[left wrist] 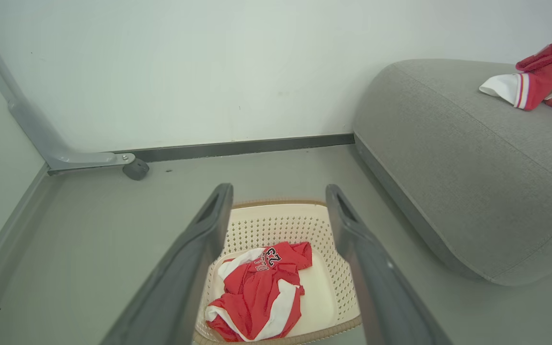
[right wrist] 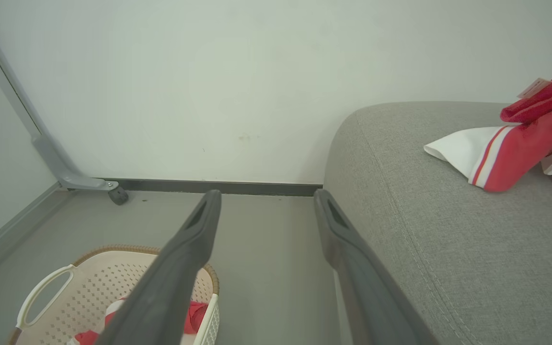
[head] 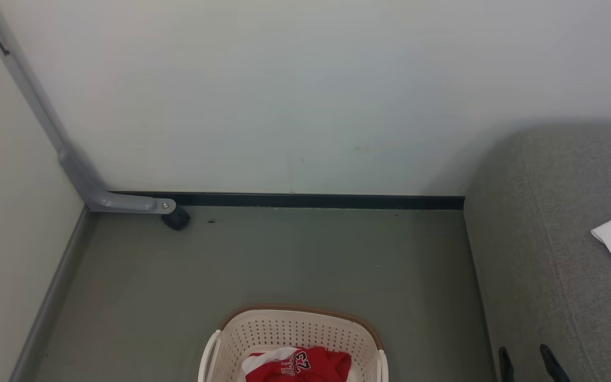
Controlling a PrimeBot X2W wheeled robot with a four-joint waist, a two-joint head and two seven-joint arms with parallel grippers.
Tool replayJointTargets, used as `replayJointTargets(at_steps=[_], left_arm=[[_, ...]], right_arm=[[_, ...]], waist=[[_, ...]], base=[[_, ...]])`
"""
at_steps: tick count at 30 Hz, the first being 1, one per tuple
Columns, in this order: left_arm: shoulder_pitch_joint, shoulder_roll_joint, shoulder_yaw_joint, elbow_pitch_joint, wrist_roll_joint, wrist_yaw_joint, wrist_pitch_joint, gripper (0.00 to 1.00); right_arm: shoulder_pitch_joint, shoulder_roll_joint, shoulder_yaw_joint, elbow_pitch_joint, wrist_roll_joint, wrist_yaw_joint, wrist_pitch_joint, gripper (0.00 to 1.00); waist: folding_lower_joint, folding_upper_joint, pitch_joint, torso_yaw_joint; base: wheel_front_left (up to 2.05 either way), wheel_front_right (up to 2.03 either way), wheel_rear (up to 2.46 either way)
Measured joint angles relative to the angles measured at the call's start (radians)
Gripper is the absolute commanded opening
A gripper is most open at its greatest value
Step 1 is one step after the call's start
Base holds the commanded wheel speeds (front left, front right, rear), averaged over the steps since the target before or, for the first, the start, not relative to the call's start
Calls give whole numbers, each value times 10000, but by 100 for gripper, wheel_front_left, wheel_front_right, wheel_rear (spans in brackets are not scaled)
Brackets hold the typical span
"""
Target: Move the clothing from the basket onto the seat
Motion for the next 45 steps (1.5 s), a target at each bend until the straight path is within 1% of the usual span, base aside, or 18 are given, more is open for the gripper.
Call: replayJointTargets(at_steps=[5,6,8,12,15,16,17,20,25,33,37,41,45], left_arm=[[-50,495,-548,-6,324,-50,0,100],[-50,495,-548,-6,324,-50,0,100],[-211,759,-807,54,543,-81,0,100],[-422,988,-1003,228,539,-81,0,100],[-702,1375,-1287,495,598,-81,0,100],[-910,1601,-1406,681,639,-81,0,100],[-1030,1701,-1459,755,640,-81,0,100],[-1476,1925,-1524,1005,640,-81,0,100],[-2185,2326,-1507,1630,688,-81,0,100],[-3640,2754,-1561,2334,786,-82,0,100],[-4101,3227,-1547,2819,857,-82,0,100],[-4745,3645,-1845,3164,1197,-82,0,100],[-5474,3722,-2324,3693,1597,-82,0,100]], right_arm=[[183,33,0,-138,-336,-286,2,100],[183,33,0,-138,-336,-286,2,100],[183,38,63,-328,-430,-343,0,100],[172,50,151,-491,-502,-389,0,100],[104,88,316,-671,-514,-426,0,100],[73,125,489,-771,-571,-474,0,100],[72,148,552,-823,-581,-479,0,100],[64,178,727,-943,-593,-483,0,100],[-15,240,965,-1191,-610,-604,0,100],[-616,282,1294,-1540,-608,-740,0,100],[-986,297,1618,-1653,-608,-832,0,100],[-1109,326,1770,-1699,-564,-974,0,100],[-1174,324,1979,-1684,-437,-1095,0,100]], waist=[[0,0,638,-292],[0,0,638,-292],[1,-1,1030,-517],[1,0,1423,-779],[1,0,1814,-1081],[1,0,2079,-1295],[1,0,2212,-1403],[1,0,2630,-1722],[1,0,3365,-2232],[1,1,4619,-2903],[1,1,5254,-3191],[1,1,5873,-3475],[1,2,6443,-3761]], base=[[0,0,0],[0,0,0],[0,0,0],[0,0,0],[0,0,0],[0,0,0],[0,0,0],[0,0,0],[0,0,0],[0,0,0],[0,0,0],[0,0,0],[0,0,0]])
